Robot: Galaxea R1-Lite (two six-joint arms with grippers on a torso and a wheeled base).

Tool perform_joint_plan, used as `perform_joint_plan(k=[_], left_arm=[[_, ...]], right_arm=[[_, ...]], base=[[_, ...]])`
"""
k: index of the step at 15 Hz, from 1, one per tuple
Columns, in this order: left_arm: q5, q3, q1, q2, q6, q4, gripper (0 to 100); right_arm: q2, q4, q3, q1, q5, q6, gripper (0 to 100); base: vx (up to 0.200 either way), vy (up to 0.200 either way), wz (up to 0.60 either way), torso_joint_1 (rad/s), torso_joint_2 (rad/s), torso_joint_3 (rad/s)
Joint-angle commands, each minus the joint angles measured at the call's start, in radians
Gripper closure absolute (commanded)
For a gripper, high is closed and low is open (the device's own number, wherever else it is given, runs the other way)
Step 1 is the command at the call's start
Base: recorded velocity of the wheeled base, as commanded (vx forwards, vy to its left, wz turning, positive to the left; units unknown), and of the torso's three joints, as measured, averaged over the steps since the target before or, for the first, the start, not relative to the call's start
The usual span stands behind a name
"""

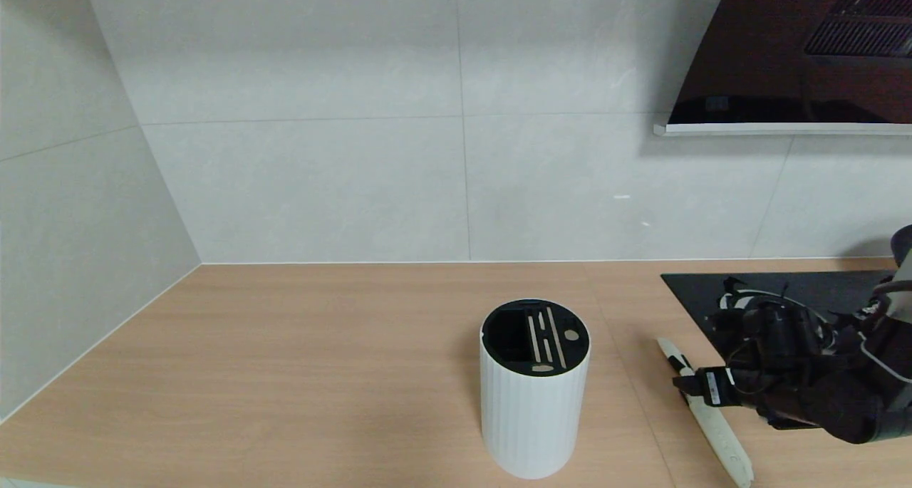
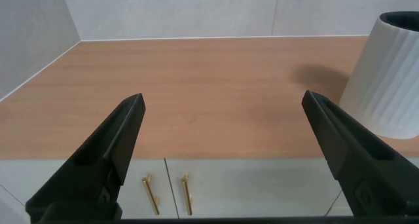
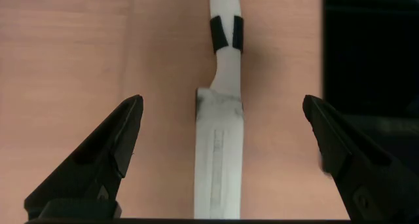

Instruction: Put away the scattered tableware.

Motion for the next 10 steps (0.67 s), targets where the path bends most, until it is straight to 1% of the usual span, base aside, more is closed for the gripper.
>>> perform_joint_plan(k=[1,6,10], left_arm=[[0.000,0.000,0.000,0.000,0.000,0.000,0],[0.000,0.000,0.000,0.000,0.000,0.000,0],[0.000,0.000,0.000,0.000,0.000,0.000,0]], right_arm=[[0.115,-0.033,-0.004,0.000,-0.001,-0.001,0],[0.160,-0.109,-0.009,0.000,-0.003,-0.002,0],[0.169,-0.116,-0.018,0.000,-0.021,-0.001,0]], base=[[0.000,0.000,0.00,0.000,0.00,0.000],[0.000,0.000,0.00,0.000,0.00,0.000],[0.000,0.000,0.00,0.000,0.00,0.000]])
